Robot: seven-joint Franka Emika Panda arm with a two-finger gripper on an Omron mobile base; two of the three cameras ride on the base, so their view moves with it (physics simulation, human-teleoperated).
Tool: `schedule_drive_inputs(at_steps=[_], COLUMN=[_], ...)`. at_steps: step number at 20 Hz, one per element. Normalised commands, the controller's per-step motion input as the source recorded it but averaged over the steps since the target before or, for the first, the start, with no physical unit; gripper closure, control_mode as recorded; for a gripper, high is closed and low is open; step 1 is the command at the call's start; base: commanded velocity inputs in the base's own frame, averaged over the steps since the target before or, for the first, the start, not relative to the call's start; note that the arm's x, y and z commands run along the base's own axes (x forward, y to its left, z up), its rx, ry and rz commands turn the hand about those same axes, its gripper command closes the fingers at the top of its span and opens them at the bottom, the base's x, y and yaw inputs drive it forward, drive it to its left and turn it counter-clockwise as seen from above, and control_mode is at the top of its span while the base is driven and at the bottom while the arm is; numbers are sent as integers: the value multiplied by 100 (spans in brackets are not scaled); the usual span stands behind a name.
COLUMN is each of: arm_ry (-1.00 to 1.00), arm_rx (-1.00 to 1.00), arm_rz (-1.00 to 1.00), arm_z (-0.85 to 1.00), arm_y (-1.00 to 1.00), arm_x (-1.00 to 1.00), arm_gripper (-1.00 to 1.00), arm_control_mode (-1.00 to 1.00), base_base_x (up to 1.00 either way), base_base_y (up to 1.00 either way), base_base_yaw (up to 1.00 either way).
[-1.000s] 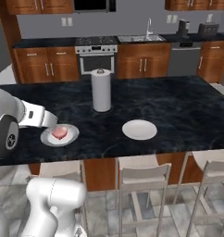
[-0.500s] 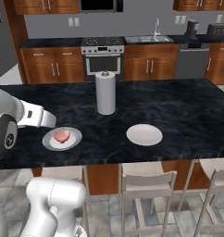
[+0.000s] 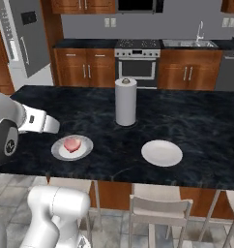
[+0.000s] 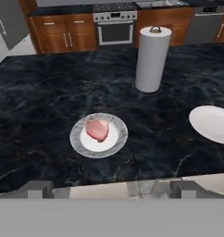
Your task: Transport the steak and lime to the fridge. Place the steak on the rack containing meat and place the lime on the rack containing the vegetable, ensuring meats and vegetables are on different racks.
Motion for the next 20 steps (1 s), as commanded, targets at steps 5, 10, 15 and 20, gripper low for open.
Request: schedule_drive_inputs(at_steps=[5,10,15,20], arm_ry=[0,0,15,31], arm_rx=[0,0,0,0], arm_rz=[0,0,6,7], arm_z=[0,0,-14,-37], arm_y=[0,0,-11,-8], arm_x=[0,0,54,69], arm_gripper=[-100,-100,-100,-100], arm_control_mode=[100,100,-100,-100], base_base_x=[58,48,27,0], base_base_y=[-10,-19,-5,0], base_base_yaw=[26,9,4,0])
